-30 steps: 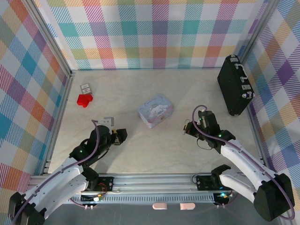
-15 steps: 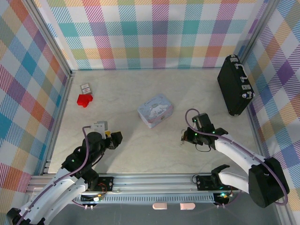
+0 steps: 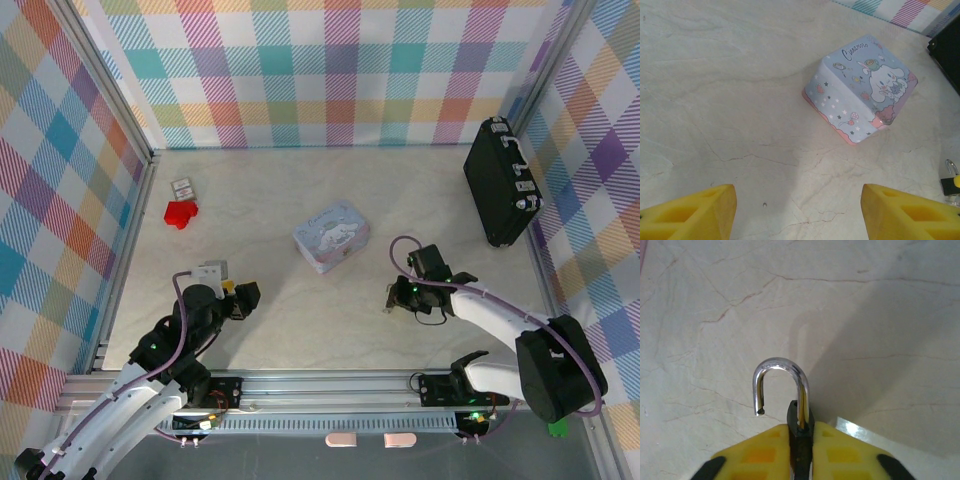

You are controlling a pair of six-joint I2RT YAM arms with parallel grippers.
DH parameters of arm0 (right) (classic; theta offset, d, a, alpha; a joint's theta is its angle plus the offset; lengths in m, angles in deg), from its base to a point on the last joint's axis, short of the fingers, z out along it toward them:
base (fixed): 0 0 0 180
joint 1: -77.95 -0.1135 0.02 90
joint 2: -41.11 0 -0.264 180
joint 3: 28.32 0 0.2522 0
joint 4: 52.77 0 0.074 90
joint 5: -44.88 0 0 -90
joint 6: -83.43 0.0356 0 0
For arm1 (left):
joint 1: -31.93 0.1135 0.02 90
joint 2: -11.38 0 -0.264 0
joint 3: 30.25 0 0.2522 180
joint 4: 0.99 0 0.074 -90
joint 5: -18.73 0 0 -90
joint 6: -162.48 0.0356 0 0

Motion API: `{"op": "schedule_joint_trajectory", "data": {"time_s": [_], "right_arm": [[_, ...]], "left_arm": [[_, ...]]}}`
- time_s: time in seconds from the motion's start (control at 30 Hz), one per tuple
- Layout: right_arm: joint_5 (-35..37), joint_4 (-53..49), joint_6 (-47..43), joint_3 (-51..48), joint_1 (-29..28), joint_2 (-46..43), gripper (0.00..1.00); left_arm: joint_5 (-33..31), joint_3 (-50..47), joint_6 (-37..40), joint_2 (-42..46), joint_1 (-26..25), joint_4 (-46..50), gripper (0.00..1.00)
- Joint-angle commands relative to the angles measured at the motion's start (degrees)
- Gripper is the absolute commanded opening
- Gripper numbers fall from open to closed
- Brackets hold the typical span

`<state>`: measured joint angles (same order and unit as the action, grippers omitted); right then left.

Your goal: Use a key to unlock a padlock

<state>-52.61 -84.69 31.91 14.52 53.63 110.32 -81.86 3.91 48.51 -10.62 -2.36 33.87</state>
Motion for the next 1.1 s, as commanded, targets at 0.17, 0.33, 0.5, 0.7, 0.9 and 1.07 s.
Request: {"op": "schedule_joint_trajectory", "data": {"time_s": [0.17, 0.33, 0.5, 0.7, 0.9, 1.07], "right_arm": [[5.63, -7.46, -0.43, 1.28, 0.33, -6.4, 0.47], [7.31, -11.07, -3.78, 3.13, 0.34, -12.12, 0.56], [14.16, -13.86, -9.43, 7.8, 0.32, -18.52, 0.61], [29.27, -5.73, -25.37, 9.0, 0.35, -22.15, 0.88], [35.74, 15.87, -39.6, 1.29, 0.43, -20.96, 0.99], [37.67, 26.52, -41.88, -2.23, 2.77, -14.91, 0.99]], "left_arm": [[-2.23, 0.15, -0.03, -1.73, 0.44, 0.44, 0.67], [-7.63, 1.41, -1.74, -4.07, 0.44, 1.68, 0.67], [-17.8, 3.93, -3.06, -7.62, 0.46, 1.76, 0.87], [-38.39, 8.23, 0.46, -13.6, 0.47, -3.37, 1.0], [-45.14, 6.24, 19.83, -24.58, 2.72, -29.4, 1.0], [-34.36, 10.45, 23.26, -36.82, 10.12, -29.26, 1.0]]}}
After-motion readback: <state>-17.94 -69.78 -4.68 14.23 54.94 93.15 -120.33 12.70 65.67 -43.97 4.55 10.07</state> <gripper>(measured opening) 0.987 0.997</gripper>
